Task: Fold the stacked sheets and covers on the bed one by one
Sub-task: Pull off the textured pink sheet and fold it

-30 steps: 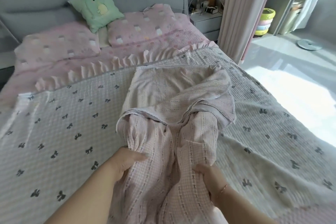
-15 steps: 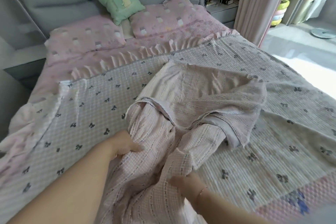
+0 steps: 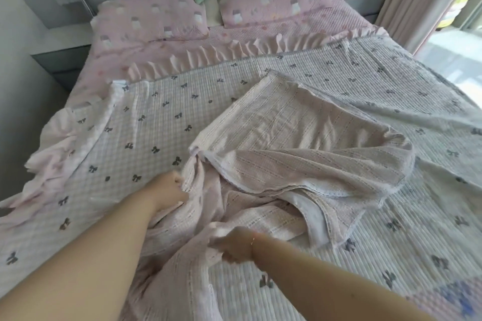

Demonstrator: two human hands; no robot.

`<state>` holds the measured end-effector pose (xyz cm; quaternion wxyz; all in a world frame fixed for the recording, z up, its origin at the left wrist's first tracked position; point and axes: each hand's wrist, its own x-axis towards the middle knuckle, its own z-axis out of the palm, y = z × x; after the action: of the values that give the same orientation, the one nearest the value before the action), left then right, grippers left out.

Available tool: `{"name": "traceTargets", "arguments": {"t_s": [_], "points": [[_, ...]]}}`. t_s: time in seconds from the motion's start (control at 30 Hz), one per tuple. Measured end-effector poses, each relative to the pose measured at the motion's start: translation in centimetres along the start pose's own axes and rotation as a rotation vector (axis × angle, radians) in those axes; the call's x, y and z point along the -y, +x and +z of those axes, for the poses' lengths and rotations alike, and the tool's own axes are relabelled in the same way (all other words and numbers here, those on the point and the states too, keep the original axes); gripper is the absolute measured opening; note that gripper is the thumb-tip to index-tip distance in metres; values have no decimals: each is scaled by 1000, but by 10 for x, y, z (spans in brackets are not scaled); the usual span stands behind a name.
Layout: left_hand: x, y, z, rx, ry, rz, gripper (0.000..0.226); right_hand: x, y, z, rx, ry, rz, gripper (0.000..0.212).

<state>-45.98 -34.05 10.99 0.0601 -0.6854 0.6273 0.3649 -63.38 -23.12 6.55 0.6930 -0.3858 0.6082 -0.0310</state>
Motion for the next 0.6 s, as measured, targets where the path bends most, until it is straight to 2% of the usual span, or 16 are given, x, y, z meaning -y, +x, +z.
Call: {"name": "traceTargets", "arguments": {"t_s": [0.1,0.27,0.4,0.53,0.6], "points": [[-26,9,25,-41,-110,45,26,-14,12,-52,-87,174,57,32],[-85,27,89,103,-481,-14,14,-44,3,-146,-364,316,80,33],[-139,37,144,250,-675,-115,13,-84,9,-221,-529,464,120,32],[-177,46,194,387,-832,-284,11,-134,10,-285,-703,614,244,28],[-188,59,213,408,-926,-329,47,-161,11,-306,-783,565,345,23]]}}
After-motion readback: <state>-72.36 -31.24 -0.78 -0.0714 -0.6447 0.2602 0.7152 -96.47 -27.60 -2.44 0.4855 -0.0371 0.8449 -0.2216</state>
